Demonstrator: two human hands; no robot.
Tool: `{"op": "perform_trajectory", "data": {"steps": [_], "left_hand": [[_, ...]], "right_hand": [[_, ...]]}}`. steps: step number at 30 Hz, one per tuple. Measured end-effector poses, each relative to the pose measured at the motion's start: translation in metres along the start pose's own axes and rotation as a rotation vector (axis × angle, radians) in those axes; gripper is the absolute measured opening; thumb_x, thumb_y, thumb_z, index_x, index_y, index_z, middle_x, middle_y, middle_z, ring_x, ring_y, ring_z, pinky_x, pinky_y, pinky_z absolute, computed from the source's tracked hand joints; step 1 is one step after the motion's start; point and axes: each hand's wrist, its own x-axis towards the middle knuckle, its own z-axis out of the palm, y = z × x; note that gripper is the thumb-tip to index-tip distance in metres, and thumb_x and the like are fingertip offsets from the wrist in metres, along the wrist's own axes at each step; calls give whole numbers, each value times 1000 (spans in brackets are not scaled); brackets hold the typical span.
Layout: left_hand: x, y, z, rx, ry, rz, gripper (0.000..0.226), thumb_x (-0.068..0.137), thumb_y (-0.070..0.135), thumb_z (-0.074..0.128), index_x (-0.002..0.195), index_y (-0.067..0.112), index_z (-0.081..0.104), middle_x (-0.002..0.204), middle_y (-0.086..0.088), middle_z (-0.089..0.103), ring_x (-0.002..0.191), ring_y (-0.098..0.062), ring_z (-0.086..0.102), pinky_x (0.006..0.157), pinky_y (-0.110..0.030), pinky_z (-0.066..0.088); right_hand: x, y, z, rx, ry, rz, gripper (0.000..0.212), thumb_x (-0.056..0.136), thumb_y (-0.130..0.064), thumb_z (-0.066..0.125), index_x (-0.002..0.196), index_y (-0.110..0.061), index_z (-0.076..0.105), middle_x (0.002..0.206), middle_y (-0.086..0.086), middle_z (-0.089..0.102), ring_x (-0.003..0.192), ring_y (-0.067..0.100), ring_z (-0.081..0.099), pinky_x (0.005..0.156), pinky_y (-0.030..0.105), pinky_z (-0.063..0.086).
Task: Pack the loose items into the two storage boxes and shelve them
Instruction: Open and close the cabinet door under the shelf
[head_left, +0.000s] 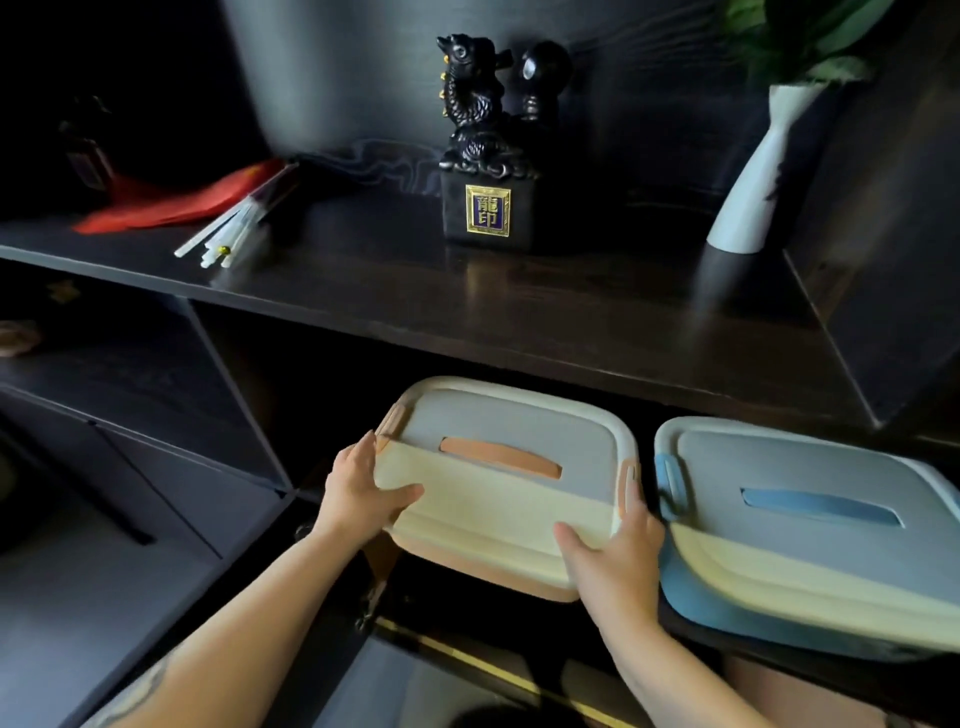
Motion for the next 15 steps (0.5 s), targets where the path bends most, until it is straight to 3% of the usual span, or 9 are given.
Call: {"op": "perform_trajectory", "data": {"steps": [3, 6, 8, 10, 12, 13, 15], "left_hand": [[-23, -16, -18, -30, -21, -19, 106, 46, 51, 81, 139, 40, 33, 118, 9, 35, 120, -19, 37, 99, -45, 42], [-39, -25, -25, -23, -37, -37, 103, 50, 57, 79, 139, 49, 29, 125, 4, 36, 122, -22, 36, 102, -45, 40], [-50, -29, -26, -12, -52, -32, 106, 52, 60, 79, 141, 51, 22, 125, 3, 36, 121, -21, 37, 103, -44, 39], [-62, -38, -30, -18, -55, -30, 110, 49, 60, 80, 140, 58, 16, 120, 4, 38, 115, -20, 43, 96, -39, 44], [-77, -50, -40, -61, -44, -35, 111, 47, 59, 81, 134, 67, 14, 115, 7, 39, 107, -17, 47, 79, -29, 47], [-85, -58, -46, -71, -35, -34, 111, 45, 60, 81, 132, 70, 13, 113, 8, 40, 104, -16, 48, 73, -27, 46], [-104, -78, -57, -56, -19, -34, 112, 42, 60, 79, 131, 71, 14, 112, 8, 45, 104, -17, 49, 78, -33, 49]], "right_hand": [[-10, 3, -5, -10, -87, 56, 105, 65, -40, 77, 147, -48, 12, 126, 3, 32, 119, 25, 41, 91, 32, 39], [-16, -5, -4, -75, -121, 61, 107, 61, -52, 75, 146, -48, 11, 125, 6, 34, 120, 27, 39, 91, 36, 40], [-28, -8, -1, -103, -83, 52, 107, 58, -58, 75, 143, -50, 11, 118, 3, 37, 109, 25, 46, 81, 36, 42], [-44, -6, 3, -92, -44, 51, 107, 54, -59, 76, 139, -55, 12, 114, -1, 39, 91, 18, 50, 70, 34, 41], [-63, -2, 9, -72, -29, 48, 108, 52, -60, 77, 137, -58, 12, 111, -6, 37, 81, 10, 47, 65, 33, 41], [-73, 1, 12, -72, -22, 45, 108, 51, -60, 78, 136, -59, 11, 111, -9, 36, 81, 9, 47, 66, 34, 42], [-97, 6, 23, -84, 0, 25, 109, 50, -59, 79, 135, -60, 12, 110, -14, 33, 89, 9, 45, 73, 35, 42]]}}
